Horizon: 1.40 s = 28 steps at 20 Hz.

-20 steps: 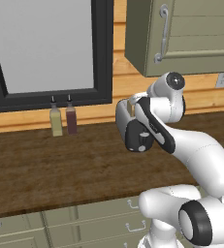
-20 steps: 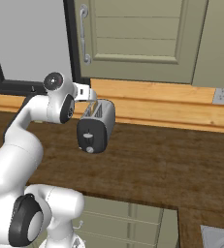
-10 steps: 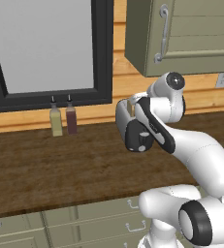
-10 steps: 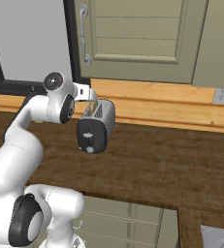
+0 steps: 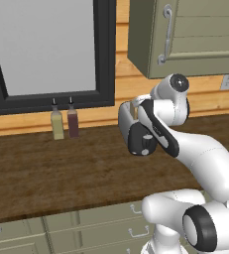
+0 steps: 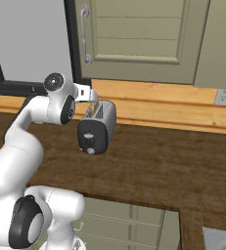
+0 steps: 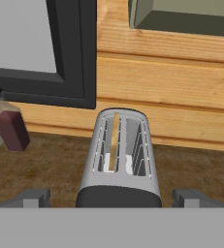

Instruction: Start the toaster. Once the lever pops up, take the bread to the plate on the dining counter.

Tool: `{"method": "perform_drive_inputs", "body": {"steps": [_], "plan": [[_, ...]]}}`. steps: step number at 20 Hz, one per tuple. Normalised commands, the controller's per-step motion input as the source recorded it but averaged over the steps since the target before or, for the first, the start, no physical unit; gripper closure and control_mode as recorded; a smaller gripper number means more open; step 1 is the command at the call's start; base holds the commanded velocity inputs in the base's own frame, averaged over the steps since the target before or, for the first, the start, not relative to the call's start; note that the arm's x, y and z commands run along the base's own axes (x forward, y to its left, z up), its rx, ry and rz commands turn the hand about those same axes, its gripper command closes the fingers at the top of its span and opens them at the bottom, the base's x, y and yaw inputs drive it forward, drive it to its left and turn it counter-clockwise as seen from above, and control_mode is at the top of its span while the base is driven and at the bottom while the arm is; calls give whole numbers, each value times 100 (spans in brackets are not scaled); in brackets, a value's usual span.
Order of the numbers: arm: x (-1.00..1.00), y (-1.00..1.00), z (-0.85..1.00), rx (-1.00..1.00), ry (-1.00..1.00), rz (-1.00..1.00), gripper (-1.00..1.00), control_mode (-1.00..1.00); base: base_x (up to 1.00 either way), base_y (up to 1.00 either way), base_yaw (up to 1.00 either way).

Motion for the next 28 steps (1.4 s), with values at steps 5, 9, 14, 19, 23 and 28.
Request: {"method": "perform_drive_inputs", "body": {"steps": [5,9,14,19,23,28], "plan": [[0,0,0,0,0,0,-100,-100,0,0,0],[0,0,0,0,0,0,-100,-100,0,0,0],[0,0,0,0,0,0,-100,-100,0,0,0],[0,0,0,0,0,0,-100,-100,0,0,0],[0,0,0,0,0,0,-100,-100,0,0,0],[0,0,0,0,0,0,-100,-100,0,0,0]]}}
